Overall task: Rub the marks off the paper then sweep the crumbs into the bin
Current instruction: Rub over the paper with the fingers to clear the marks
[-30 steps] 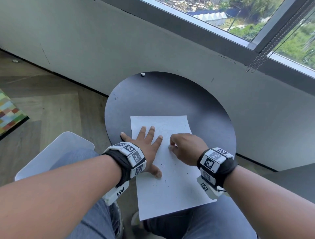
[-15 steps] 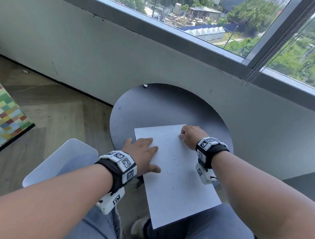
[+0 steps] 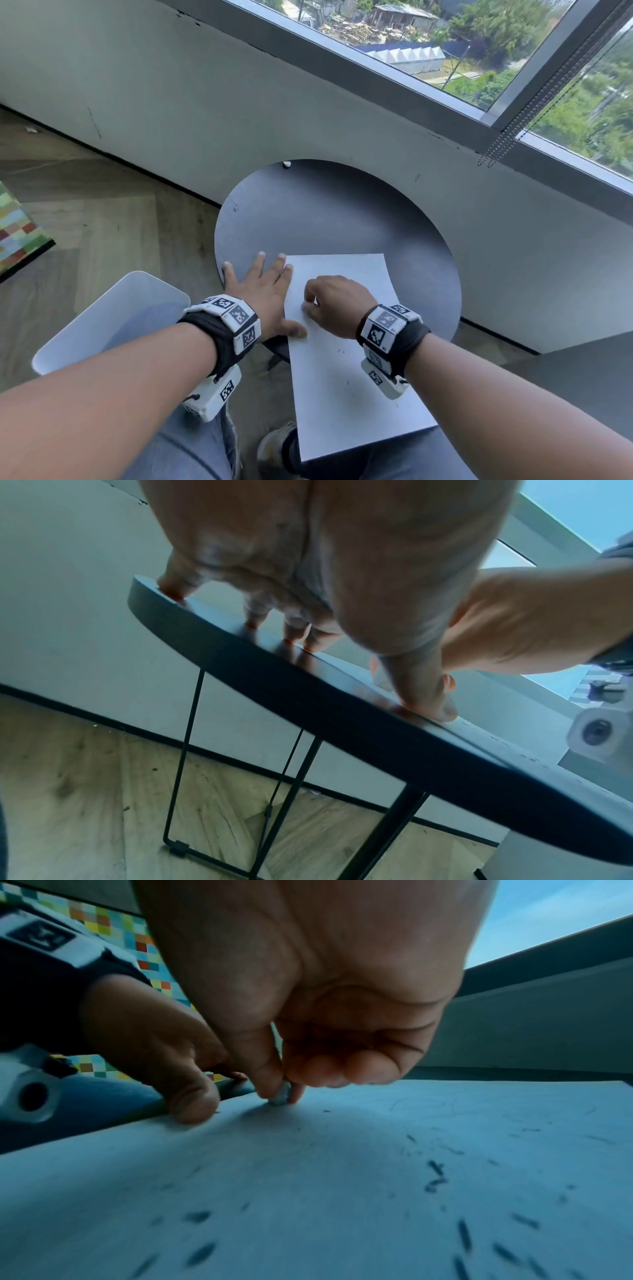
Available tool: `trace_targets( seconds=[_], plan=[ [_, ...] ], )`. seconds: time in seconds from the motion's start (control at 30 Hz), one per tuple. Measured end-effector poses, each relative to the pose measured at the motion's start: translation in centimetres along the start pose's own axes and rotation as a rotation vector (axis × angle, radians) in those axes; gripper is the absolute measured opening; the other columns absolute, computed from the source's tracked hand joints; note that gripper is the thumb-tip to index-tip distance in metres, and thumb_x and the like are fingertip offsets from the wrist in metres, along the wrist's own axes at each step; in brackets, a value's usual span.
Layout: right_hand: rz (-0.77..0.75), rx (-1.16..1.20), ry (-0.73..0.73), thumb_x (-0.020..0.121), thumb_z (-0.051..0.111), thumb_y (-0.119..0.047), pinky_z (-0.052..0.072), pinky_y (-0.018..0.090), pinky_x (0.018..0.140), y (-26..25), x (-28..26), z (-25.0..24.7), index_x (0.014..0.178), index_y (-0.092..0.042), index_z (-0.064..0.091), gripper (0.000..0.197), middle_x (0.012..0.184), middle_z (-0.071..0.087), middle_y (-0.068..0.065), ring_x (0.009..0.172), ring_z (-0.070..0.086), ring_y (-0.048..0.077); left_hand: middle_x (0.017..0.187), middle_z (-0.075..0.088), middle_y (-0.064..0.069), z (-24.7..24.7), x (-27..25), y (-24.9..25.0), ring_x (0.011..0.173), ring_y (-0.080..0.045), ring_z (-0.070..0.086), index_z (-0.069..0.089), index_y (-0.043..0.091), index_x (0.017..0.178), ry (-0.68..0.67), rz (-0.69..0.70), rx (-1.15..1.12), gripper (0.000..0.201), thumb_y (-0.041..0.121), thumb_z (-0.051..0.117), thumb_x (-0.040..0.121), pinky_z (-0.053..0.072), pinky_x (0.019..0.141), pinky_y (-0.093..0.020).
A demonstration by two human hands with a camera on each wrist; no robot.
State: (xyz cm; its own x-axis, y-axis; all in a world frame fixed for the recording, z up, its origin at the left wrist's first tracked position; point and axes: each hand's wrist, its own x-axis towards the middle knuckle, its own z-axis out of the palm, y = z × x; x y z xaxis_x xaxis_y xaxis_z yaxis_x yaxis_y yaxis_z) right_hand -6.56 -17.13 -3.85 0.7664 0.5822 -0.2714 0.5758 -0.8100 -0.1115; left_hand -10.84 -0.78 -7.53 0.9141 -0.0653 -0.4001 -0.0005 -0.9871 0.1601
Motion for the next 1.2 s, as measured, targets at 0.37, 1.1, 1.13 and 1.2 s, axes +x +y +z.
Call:
trace_targets(
  seconds=[0.37, 1.1, 1.13, 1.2],
  plan=[
    [0.154, -0.089, 0.025, 0.096, 0.046, -0.031, 0.053, 0.036, 0.074, 2.2, 5.3, -2.2, 0.093, -0.017, 0.060, 0.020, 0.097, 0.067, 0.006, 0.090, 0.062, 0.031, 0.168, -0.021, 0.007, -0.1, 0.6, -0.2, 0.155, -0.029, -0.019, -0.008, 0.024, 0.160, -0.037, 0.016, -0.011, 0.126, 0.093, 0.048, 0.070, 0.001, 0.111, -0.079],
    [-0.085, -0.097, 0.019, 0.099, 0.048, -0.035, 0.052, 0.038, 0.075, -0.8, 1.9, 0.1, 0.105, -0.021, 0.058, 0.018, 0.106, 0.066, 0.002, 0.098, 0.062, 0.028, 0.169, -0.013, 0.002, -0.6, 0.9, 0.1, 0.155, -0.035, -0.012, -0.004, 0.027, 0.161, -0.024, 0.035, 0.018, 0.124, 0.091, 0.052, 0.071, 0.009, 0.107, -0.081],
    [-0.054, -0.088, 0.014, 0.099, 0.048, -0.036, 0.052, 0.039, 0.077, -0.4, 2.2, -0.1, 0.104, -0.021, 0.059, 0.020, 0.106, 0.066, 0.002, 0.099, 0.061, 0.028, 0.169, -0.014, 0.002, -0.6, 0.9, 0.1, 0.155, -0.035, -0.012, -0.005, 0.028, 0.160, -0.029, 0.035, 0.026, 0.124, 0.092, 0.052, 0.071, 0.009, 0.106, -0.081],
    [0.080, -0.058, 0.003, 0.098, 0.048, -0.038, 0.053, 0.038, 0.080, 1.1, 3.4, -0.7, 0.102, -0.021, 0.061, 0.023, 0.106, 0.067, 0.003, 0.099, 0.061, 0.029, 0.169, -0.015, 0.001, -0.7, 1.0, 0.1, 0.154, -0.037, -0.012, -0.007, 0.033, 0.160, -0.047, 0.037, 0.040, 0.123, 0.093, 0.051, 0.069, 0.009, 0.105, -0.082]
  ],
)
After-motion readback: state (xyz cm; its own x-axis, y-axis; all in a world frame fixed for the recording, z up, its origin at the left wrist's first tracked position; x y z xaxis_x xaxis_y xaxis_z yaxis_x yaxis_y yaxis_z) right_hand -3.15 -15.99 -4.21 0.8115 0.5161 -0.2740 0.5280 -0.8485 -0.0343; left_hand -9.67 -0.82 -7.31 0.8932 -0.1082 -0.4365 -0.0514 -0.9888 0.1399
